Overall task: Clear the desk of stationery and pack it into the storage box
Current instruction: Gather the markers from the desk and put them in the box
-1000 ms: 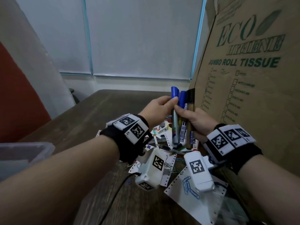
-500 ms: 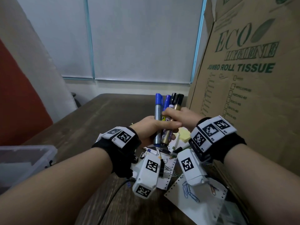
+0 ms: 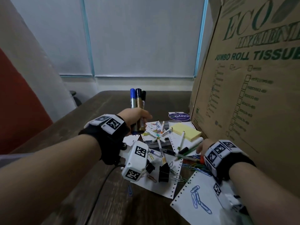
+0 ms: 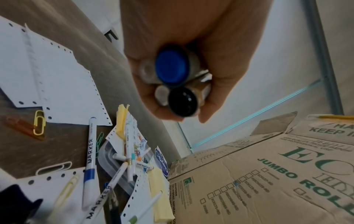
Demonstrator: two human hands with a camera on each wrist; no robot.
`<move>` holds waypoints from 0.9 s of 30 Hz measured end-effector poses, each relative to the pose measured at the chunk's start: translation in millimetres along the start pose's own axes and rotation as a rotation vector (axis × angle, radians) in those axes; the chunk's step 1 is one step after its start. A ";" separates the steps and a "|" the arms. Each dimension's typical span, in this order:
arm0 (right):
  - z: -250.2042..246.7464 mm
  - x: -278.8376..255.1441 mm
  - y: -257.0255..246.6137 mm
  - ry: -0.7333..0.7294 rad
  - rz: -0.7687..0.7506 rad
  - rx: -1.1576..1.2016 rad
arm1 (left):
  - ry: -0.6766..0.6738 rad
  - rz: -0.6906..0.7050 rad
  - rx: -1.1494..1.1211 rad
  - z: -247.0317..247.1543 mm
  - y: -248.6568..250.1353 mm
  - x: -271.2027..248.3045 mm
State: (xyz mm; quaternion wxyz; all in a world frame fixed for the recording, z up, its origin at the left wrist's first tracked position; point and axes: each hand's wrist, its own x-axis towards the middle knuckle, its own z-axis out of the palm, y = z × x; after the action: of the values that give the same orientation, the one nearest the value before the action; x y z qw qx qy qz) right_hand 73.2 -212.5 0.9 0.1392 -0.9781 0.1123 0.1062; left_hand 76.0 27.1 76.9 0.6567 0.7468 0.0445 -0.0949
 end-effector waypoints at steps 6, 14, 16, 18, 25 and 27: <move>10.5 12.9 -1.1 -0.011 0.013 -0.223 | -0.007 -0.064 0.027 -3.3 -8.1 6.7; 0.2 6.0 -15.8 -0.114 -0.076 -0.235 | -0.077 -0.153 0.140 -8.6 -19.9 5.9; -3.4 2.5 -13.6 -0.007 -0.171 -0.111 | -0.100 -0.165 0.148 -9.3 -22.7 3.1; -11.9 -6.8 -11.8 0.089 -0.246 0.178 | -0.117 -0.161 0.192 -9.1 -24.8 0.3; -54.1 -58.6 -33.6 -0.073 -0.446 1.052 | -0.247 -0.086 0.206 -0.3 -18.4 -33.6; -56.8 -70.4 -48.4 -0.151 -0.482 1.163 | -0.280 -0.048 0.231 5.8 -16.8 -45.8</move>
State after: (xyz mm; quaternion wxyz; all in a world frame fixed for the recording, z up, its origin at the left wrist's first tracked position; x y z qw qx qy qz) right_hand 28.3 -170.6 83.0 0.6754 -0.7302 -0.0819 0.0623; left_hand 27.5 26.3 69.0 0.5639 0.7955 -0.0406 -0.2179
